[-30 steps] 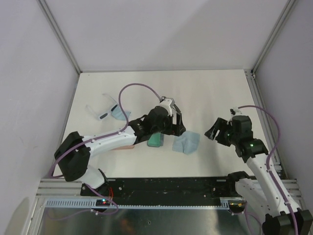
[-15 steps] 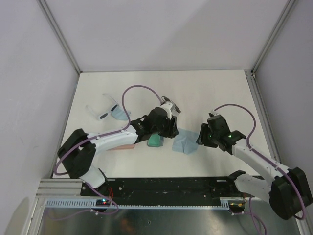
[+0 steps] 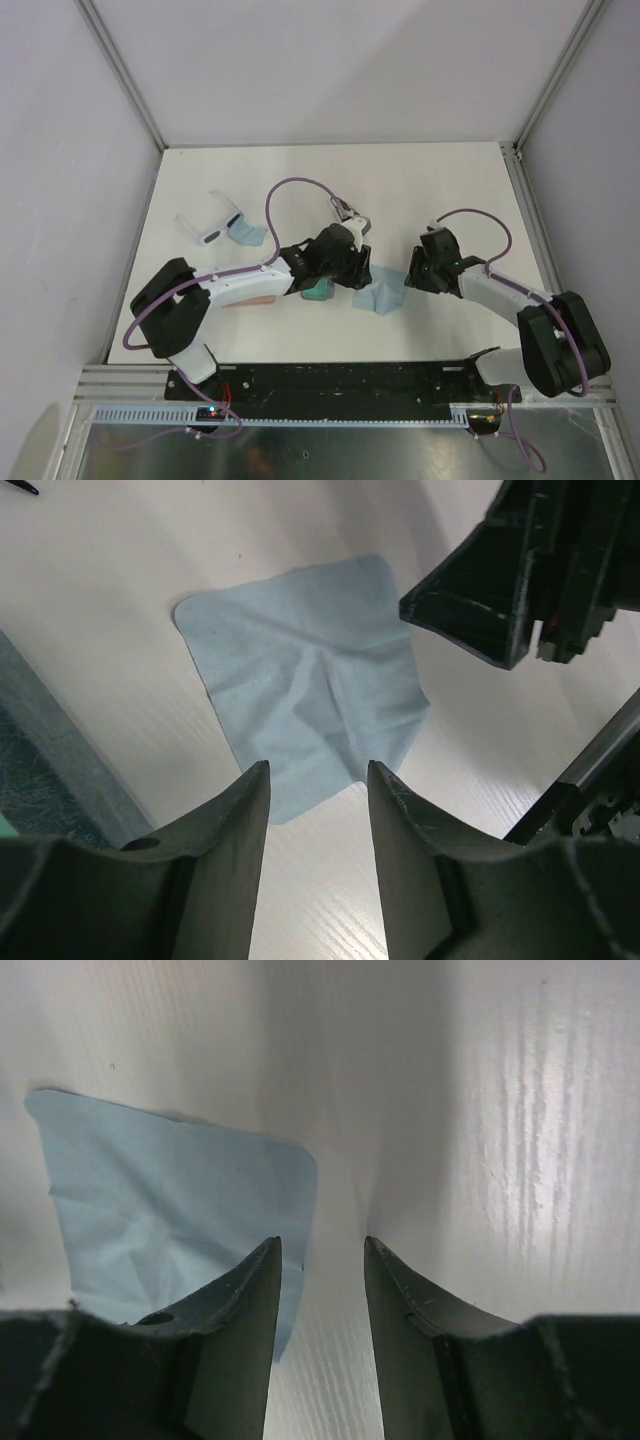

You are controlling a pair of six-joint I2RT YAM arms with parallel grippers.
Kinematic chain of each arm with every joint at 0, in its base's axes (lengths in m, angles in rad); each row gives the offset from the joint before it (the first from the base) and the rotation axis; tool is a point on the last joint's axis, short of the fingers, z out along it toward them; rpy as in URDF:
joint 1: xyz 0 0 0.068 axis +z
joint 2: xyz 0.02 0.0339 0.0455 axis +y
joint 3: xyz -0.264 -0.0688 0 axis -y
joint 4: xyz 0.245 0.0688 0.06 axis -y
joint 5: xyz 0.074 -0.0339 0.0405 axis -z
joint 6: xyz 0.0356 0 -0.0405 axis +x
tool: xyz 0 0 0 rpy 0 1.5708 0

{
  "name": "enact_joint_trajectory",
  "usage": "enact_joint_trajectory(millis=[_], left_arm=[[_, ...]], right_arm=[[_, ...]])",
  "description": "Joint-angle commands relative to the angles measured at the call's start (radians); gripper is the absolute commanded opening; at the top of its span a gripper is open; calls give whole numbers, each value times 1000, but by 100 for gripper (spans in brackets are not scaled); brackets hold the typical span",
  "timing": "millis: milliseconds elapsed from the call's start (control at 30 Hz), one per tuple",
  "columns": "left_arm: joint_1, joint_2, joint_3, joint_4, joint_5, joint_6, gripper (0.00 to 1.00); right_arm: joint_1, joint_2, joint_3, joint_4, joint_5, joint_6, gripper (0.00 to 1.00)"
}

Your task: Organize the sunglasses

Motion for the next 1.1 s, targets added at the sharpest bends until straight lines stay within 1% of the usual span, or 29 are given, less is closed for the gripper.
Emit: enact_joint_trajectory(millis=[0, 67, 133, 267, 367, 433, 467, 600, 733, 933, 1067], left_arm=[[-23, -7, -5, 3, 14, 16, 48], [-36, -11, -22, 2, 10, 7, 47], [-48, -18, -38, 3, 5, -5, 46], [-70, -25, -56, 3, -3, -19, 46], [-91, -2, -46, 3, -3, -22, 43], [-105, 20, -31, 3, -6, -25, 43], [-110, 32, -22, 3, -9, -25, 42], [-120, 88, 13, 3, -21, -18, 42], [-123, 137, 47, 3, -27, 0, 42], [-125, 179, 74, -2, -20, 16, 43], [-130, 202, 88, -11, -18, 29, 43]], right_arm=[[-4, 67, 14, 115, -34, -28, 44], [-5, 104, 24, 127, -34, -31, 44], [-5, 138, 41, 125, -33, -34, 41], [-7, 167, 54, 112, -9, -34, 26], [-9, 158, 56, 99, 0, -36, 9], [-13, 140, 55, 81, 7, -37, 3], [-15, 129, 55, 72, 9, -38, 1], [-16, 96, 51, 42, 5, -47, 0], [-17, 89, 50, 35, -9, -51, 11], [-32, 64, 49, 35, -33, -57, 17], [-44, 50, 49, 33, -57, -62, 18]])
